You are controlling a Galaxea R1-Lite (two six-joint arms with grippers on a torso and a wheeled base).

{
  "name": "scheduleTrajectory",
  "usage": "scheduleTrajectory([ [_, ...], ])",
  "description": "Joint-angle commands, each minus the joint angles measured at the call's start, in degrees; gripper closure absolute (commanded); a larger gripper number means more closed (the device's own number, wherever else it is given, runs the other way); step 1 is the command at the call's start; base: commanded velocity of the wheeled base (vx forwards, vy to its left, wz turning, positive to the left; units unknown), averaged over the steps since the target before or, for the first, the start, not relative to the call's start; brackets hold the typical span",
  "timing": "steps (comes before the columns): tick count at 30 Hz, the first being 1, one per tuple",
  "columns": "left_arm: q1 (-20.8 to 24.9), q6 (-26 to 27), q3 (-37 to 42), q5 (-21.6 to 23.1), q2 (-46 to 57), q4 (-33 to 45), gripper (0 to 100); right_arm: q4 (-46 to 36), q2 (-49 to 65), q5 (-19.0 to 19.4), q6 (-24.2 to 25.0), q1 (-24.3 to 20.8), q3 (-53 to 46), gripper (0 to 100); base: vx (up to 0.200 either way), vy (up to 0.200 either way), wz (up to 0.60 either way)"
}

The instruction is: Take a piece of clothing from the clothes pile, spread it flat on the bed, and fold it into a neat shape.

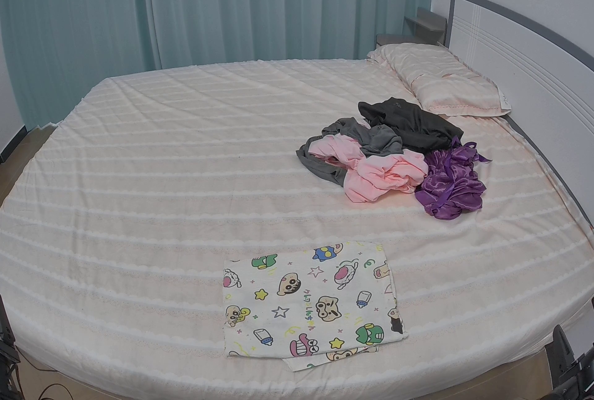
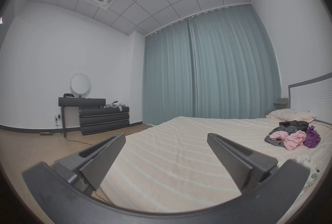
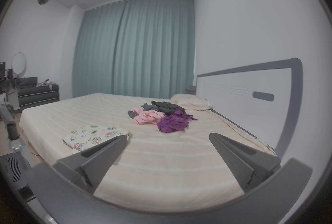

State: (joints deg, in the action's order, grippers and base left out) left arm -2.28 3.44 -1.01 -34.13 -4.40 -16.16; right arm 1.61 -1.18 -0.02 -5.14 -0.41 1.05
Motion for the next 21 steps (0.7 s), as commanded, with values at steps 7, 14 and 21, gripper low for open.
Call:
scheduleTrajectory([
  [7,2.28,0.69,1.01,8.21,4.4,2.89,0,1.55,1.09,6.09,0.22,-0.02,-1.05,0,0.0,0.0,0.0],
  [14,2.28,-0.1,1.01,13.48,4.4,11.33,0,0.76,1.09,6.18,5.23,-0.02,-0.87,0,0.0,0.0,0.0],
  [21,2.28,-2.3,1.01,15.06,4.4,11.42,0,0.59,1.09,6.18,6.37,-0.02,-0.87,0,0.0,0.0,0.0],
])
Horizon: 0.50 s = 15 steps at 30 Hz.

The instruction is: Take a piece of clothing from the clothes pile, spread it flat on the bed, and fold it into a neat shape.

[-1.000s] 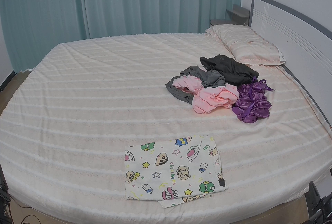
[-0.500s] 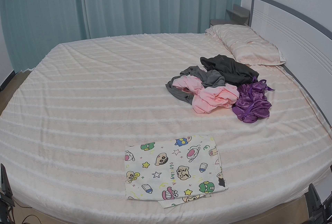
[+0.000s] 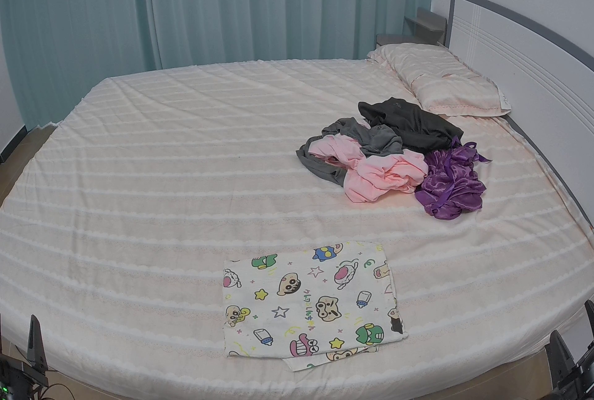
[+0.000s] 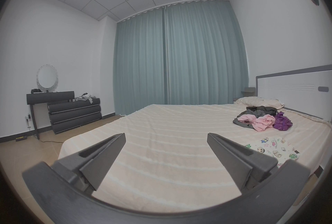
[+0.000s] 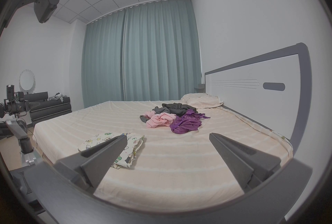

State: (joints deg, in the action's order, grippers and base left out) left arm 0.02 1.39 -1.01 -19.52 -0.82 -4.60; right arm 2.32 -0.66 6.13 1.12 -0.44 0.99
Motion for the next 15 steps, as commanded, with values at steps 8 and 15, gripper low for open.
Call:
scheduleTrajectory([
  [8,0.06,-3.24,1.01,18.46,0.82,0.29,0,-0.12,-0.48,0.64,0.46,-0.35,-0.81,0,0.0,0.0,0.0],
  [15,0.06,-3.5,1.01,20.13,0.82,0.38,0,0.41,0.48,0.11,0.9,-0.09,-0.99,0,0.0,0.0,0.0],
])
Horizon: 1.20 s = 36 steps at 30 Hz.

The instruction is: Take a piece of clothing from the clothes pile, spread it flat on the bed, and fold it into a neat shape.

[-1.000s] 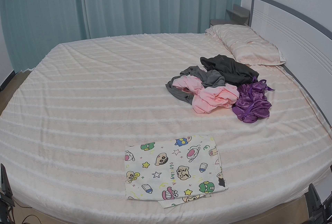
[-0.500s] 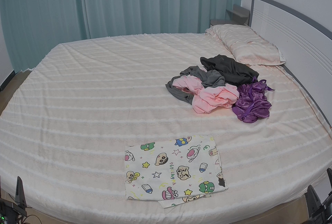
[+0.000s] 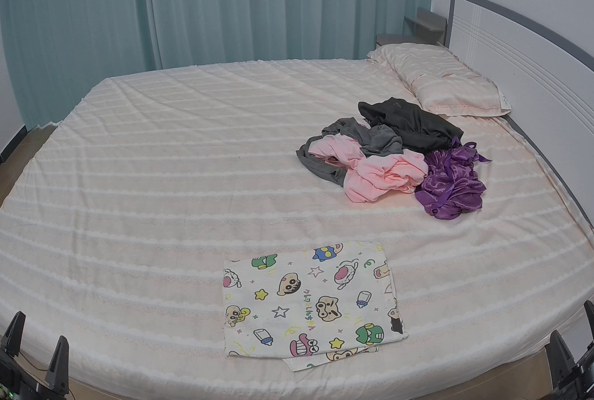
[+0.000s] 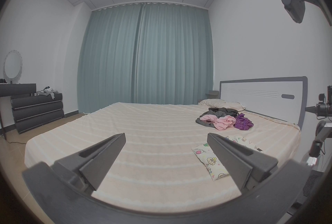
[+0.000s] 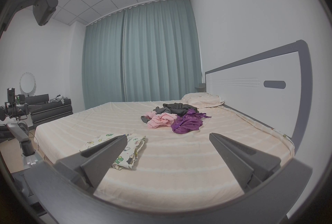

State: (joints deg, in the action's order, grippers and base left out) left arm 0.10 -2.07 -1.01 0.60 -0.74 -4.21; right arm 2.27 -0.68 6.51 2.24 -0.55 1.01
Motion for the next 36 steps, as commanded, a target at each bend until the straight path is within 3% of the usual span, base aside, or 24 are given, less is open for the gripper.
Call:
scheduleTrajectory([
  [1,-0.01,-0.3,1.01,-0.42,0.74,-0.01,0,0.46,0.51,-0.53,-0.4,0.11,-1.01,0,0.0,0.0,0.0],
  [4,-0.01,-0.39,1.01,-1.12,0.74,-0.01,0,0.46,0.51,-0.8,-0.4,0.11,-0.92,0,0.0,0.0,0.0],
  [5,-0.01,-0.65,1.01,-7.19,0.74,-0.01,0,0.02,0.51,-2.47,-1.1,0.2,-0.92,0,0.0,0.0,0.0],
  [7,-0.01,0.23,1.01,-11.76,0.74,-0.01,0,-1.74,0.51,-5.81,-4.7,0.2,-1.01,0,0.0,0.0,0.0],
  [16,-0.1,4.8,1.01,-11.94,0.74,-0.01,0,-2.53,0.51,-5.81,-3.91,0.46,-1.01,0,0.0,0.0,0.0],
  [19,-0.1,7.17,1.01,-12.46,0.74,-0.01,0,-2.53,0.51,-6.33,-1.28,0.37,-1.01,0,0.0,0.0,0.0],
  [21,-0.1,7.79,1.01,-14.22,0.74,-0.01,0,-2.53,0.51,-6.42,-1.36,0.37,-1.01,0,0.0,0.0,0.0],
  [23,-0.1,8.05,1.01,-19.32,0.74,-0.01,0,-2.62,0.51,-6.33,-1.54,0.37,-1.01,0,0.0,0.0,0.0],
  [32,-0.01,5.76,1.01,-19.58,0.74,-0.01,0,-2.44,0.59,-6.33,-1.28,0.37,-1.01,0,0.0,0.0,0.0],
  [36,-0.01,4.62,1.01,-16.42,0.74,0.07,0,-2.44,0.59,-6.33,-1.28,0.37,-1.01,0,0.0,0.0,0.0],
])
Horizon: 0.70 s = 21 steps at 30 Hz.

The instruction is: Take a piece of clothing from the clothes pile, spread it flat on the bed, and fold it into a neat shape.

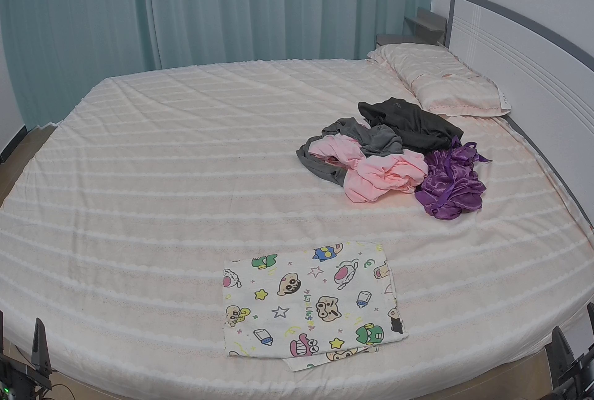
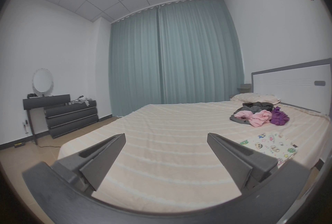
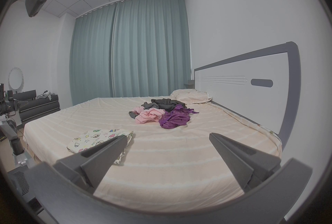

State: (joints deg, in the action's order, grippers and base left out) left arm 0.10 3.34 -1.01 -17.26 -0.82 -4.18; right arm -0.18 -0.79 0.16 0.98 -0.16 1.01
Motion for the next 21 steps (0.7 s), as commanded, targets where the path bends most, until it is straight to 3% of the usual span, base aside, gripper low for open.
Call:
scheduleTrajectory([
  [1,-0.01,-1.23,1.01,1.97,0.82,0.05,0,0.01,0.7,0.02,-0.01,-0.02,-1.01,0,0.0,0.0,0.0],
  [4,-0.01,-6.06,1.01,7.07,0.82,0.49,0,0.01,0.7,0.02,-0.1,-0.02,-1.01,0,0.0,0.0,0.0],
  [8,-0.01,-5.63,0.92,11.72,0.82,4.53,0,0.01,0.7,0.02,-0.27,-0.02,-1.01,0,0.0,0.0,0.0],
  [21,-0.01,-4.31,1.01,12.6,0.82,3.83,0,0.01,0.62,0.28,-0.8,-0.02,-1.01,0,0.0,0.0,0.0],
])
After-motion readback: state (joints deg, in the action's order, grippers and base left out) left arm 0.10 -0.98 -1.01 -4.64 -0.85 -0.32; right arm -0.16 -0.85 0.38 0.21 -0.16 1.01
